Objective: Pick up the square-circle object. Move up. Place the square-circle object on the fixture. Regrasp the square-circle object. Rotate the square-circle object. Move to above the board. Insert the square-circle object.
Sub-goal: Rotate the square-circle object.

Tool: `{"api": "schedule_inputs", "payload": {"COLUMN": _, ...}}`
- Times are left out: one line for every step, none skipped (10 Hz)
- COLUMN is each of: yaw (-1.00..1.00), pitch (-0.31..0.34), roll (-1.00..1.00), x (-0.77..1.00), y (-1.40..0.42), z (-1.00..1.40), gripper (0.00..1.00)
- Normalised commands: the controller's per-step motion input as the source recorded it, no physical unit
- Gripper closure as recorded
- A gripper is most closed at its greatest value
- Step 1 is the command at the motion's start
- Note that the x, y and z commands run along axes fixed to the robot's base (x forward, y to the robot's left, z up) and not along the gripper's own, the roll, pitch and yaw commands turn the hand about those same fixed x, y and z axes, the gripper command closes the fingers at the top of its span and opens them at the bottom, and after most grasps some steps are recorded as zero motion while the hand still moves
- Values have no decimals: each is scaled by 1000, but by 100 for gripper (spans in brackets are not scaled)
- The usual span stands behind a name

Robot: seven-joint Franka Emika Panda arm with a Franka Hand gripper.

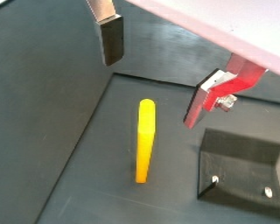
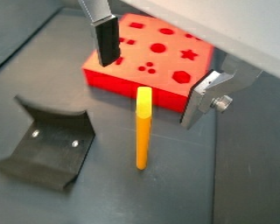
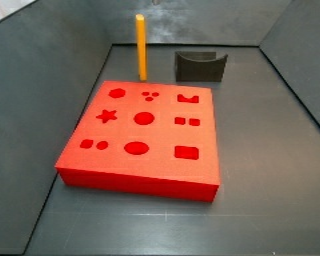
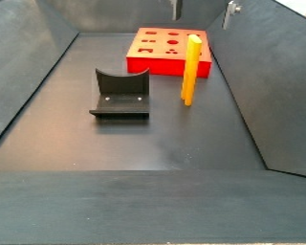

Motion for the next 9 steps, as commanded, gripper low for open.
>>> {"api": "schedule_inputs", "payload": {"yaw": 1000, "pitch": 35, "roll": -37, "x": 31, "y": 0, "z": -19, "gripper": 0}}
{"api": "schedule_inputs", "payload": {"yaw": 1000, "pitch": 40, "roll": -42, "x": 32, "y": 0, "z": -18, "gripper": 0}}
{"api": "schedule_inputs", "payload": {"yaw": 1000, "pitch": 47, "roll": -49, "x": 32, "y": 0, "z": -18, "gripper": 0}}
{"api": "schedule_inputs", "payload": {"yaw": 1000, "pitch": 56, "roll": -58, "x": 32, "y": 0, "z": -17, "gripper": 0}}
{"api": "schedule_inputs", "payload": {"yaw": 916, "pitch": 69, "roll": -73, "x": 33, "y": 0, "z": -15, "gripper": 0}}
{"api": "schedule_inputs", "payload": {"yaw": 659, "pitch": 68, "roll": -72, "x": 33, "y": 0, "z": -13, "gripper": 0}}
{"api": "schedule_inputs", "payload": {"yaw": 440, "pitch": 67, "roll": -72, "x": 34, "y": 1, "z": -11, "gripper": 0}}
{"api": "schedule_inputs", "payload": {"yaw": 252, "pitch": 65, "roll": -71, "x": 35, "y": 1, "z": -9, "gripper": 0}}
{"api": "schedule_inputs", "payload": {"yaw": 165, "pitch": 65, "roll": -71, "x": 0, "y": 0, "z": -1000, "gripper": 0}}
